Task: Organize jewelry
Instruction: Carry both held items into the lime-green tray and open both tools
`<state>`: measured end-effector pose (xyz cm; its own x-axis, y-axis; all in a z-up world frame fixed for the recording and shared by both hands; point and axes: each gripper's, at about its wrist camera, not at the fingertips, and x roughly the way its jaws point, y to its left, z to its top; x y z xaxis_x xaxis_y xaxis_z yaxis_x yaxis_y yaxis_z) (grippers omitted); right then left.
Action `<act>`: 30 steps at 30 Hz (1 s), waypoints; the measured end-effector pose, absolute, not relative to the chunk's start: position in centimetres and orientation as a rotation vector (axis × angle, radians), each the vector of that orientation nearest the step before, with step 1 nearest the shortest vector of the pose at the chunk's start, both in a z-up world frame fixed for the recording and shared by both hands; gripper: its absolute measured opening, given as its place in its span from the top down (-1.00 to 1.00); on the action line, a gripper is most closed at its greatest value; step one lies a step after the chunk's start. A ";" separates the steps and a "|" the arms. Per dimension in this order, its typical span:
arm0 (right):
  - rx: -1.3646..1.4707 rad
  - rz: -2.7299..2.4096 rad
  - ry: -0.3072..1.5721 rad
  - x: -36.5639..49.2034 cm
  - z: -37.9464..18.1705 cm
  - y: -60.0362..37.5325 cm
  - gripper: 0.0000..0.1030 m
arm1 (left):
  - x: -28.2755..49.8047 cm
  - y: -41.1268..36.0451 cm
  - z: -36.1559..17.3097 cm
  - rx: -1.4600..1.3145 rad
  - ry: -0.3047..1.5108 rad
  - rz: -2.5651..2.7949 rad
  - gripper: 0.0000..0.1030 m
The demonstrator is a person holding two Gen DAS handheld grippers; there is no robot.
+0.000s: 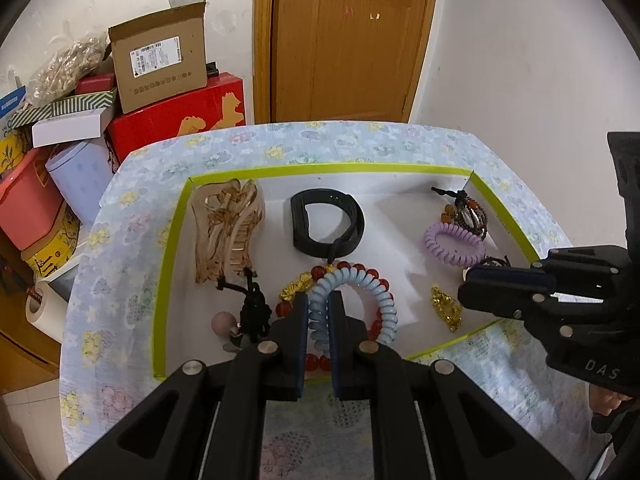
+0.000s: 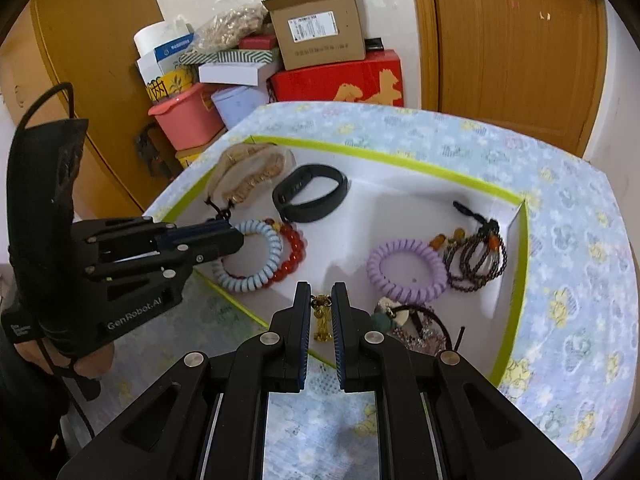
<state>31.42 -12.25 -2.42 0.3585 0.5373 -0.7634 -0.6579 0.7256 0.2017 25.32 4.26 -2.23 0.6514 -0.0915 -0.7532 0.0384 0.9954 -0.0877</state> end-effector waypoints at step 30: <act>-0.146 0.676 0.838 27.0 0.5 -15.4 0.43 | 20.2 3.6 1.2 -0.070 0.790 0.021 0.55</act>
